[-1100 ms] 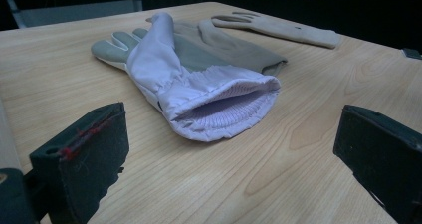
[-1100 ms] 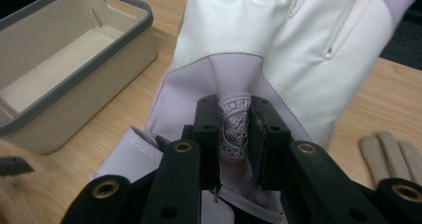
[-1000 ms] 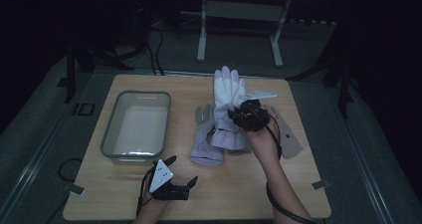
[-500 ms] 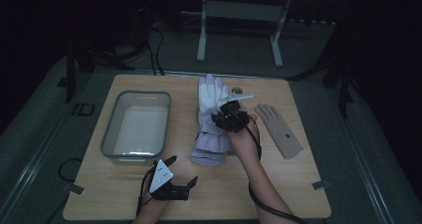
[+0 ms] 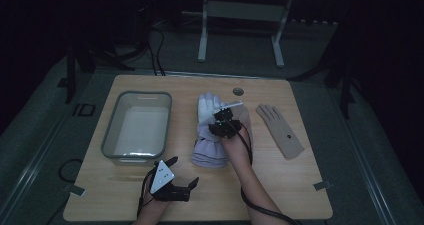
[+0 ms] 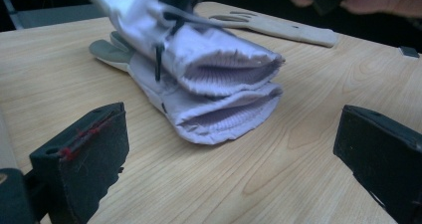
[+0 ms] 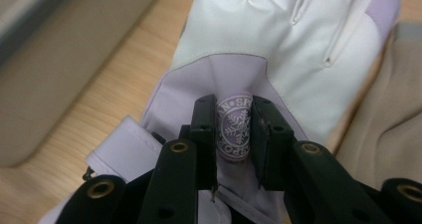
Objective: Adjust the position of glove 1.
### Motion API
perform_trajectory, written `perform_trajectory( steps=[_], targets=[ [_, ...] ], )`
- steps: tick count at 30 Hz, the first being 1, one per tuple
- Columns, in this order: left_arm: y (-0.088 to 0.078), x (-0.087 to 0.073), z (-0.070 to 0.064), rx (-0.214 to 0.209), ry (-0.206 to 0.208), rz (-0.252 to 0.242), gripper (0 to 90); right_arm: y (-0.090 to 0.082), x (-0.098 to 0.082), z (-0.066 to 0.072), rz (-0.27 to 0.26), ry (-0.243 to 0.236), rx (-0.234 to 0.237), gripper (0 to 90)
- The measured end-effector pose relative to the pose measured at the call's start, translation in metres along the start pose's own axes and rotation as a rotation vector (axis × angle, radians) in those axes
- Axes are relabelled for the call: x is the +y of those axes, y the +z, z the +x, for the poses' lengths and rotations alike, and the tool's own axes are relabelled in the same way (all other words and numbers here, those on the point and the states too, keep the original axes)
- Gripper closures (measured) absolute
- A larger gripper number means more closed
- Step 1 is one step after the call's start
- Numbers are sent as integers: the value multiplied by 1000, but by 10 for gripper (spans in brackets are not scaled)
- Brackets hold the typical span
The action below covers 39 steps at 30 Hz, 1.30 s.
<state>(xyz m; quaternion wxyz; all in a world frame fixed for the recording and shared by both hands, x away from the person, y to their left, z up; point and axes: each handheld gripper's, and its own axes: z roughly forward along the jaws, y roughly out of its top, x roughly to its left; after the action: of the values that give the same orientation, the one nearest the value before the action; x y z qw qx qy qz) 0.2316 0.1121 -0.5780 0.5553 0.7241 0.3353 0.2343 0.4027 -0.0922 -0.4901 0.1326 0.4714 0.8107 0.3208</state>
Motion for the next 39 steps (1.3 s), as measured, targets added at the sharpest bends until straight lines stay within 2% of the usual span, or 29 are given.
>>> perform_trajectory(
  steps=[4, 11, 13, 15, 17, 20, 22, 25, 27, 28, 30, 32, 35, 36, 37, 39],
  targets=[
    [0, 0, -1, 2, 2, -4, 12, 14, -9, -6, 9, 35, 11, 731],
    [0, 0, 0, -1, 0, 2, 12, 19, -12, -6, 17, 25, 20, 680],
    [0, 0, 0, -1, 1, 2, 12, 12, -9, -6, 8, 24, 32, 631],
    [1, 0, -1, -1, 8, 4, 12, 4, -8, -5, -15, -13, 31, 530],
    [1, 0, -2, -9, 5, 4, 12, -6, -7, -6, -44, -46, 35, 465],
    [-1, 3, -4, -15, 8, 2, 12, -21, -9, -11, -76, -57, 50, 377],
    [-2, 8, -6, -16, 6, 0, 12, -31, -12, -16, -78, -64, 60, 300],
    [-4, 19, -5, -26, -28, -9, 12, -41, -17, -24, -76, -52, 88, 244],
    [-4, 27, -3, -41, -49, -11, 12, -46, -22, -29, -60, -72, 98, 210],
    [-4, 32, -2, -31, -51, 15, 12, -49, -24, -31, -51, -77, 106, 210],
    [-2, 38, -1, -35, -59, 29, 12, -54, -28, -34, -79, -88, 117, 216],
    [3, 46, 2, -40, -71, 64, 12, -59, -31, -39, -134, -105, 110, 249],
    [12, 62, 7, -55, -107, 145, 13, -62, -34, -47, -187, -89, 129, 242],
    [15, 66, 8, -51, -111, 169, 13, -62, -34, -48, -187, -74, 136, 242],
    [19, 71, 9, -20, -108, 198, 12, -62, -34, -49, -176, -58, 141, 242],
    [27, 79, 14, 0, -108, 242, 13, -59, -33, -51, -120, -23, 136, 201]
  ],
)
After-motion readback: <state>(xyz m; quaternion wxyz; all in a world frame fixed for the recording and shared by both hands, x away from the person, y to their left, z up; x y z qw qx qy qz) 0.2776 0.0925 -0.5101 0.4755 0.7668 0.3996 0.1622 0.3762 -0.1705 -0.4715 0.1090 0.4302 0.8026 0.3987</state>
